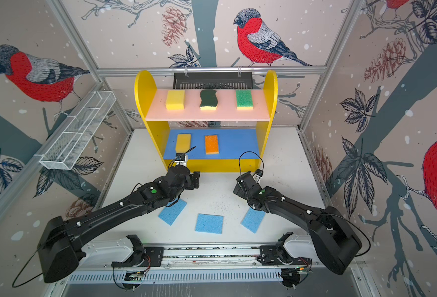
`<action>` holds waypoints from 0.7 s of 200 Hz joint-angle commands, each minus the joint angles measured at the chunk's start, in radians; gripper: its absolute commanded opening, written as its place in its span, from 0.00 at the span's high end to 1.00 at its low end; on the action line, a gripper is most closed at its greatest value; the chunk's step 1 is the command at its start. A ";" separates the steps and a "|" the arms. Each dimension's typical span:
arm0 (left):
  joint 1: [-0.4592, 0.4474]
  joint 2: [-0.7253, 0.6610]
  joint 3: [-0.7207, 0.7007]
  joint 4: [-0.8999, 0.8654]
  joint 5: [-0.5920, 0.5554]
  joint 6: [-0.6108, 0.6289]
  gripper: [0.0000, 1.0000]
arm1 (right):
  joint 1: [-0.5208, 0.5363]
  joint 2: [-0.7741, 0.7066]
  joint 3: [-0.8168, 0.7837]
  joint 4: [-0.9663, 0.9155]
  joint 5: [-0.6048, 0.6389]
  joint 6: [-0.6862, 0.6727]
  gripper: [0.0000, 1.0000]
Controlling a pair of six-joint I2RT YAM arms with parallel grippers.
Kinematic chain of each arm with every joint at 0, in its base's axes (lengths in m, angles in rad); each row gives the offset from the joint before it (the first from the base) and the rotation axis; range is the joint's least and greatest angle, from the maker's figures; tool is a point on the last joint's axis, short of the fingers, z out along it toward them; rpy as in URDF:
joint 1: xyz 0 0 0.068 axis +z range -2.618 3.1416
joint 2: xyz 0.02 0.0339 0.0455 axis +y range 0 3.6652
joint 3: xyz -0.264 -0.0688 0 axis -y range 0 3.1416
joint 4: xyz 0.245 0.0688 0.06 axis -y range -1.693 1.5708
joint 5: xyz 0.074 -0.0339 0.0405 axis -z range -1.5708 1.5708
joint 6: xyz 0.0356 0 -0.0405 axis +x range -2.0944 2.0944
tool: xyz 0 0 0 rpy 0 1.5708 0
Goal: Arrange cleaning sponges on a shelf
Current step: Move the cleaning sponge to the center of the table.
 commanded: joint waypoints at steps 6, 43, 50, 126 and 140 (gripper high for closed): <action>0.044 -0.052 -0.050 0.064 0.082 -0.007 0.15 | 0.005 0.029 0.017 -0.043 0.043 0.085 0.04; 0.066 -0.092 -0.084 0.073 0.096 0.010 0.14 | 0.018 0.098 0.052 -0.039 0.036 0.095 0.04; 0.068 -0.092 -0.086 0.073 0.096 0.013 0.14 | 0.022 0.115 0.061 -0.040 0.037 0.096 0.04; 0.140 -0.087 -0.133 0.127 0.174 0.027 0.14 | 0.035 0.224 0.121 -0.080 0.068 0.130 0.04; 0.164 -0.088 -0.145 0.143 0.204 0.025 0.14 | 0.032 0.244 0.134 -0.088 0.075 0.131 0.05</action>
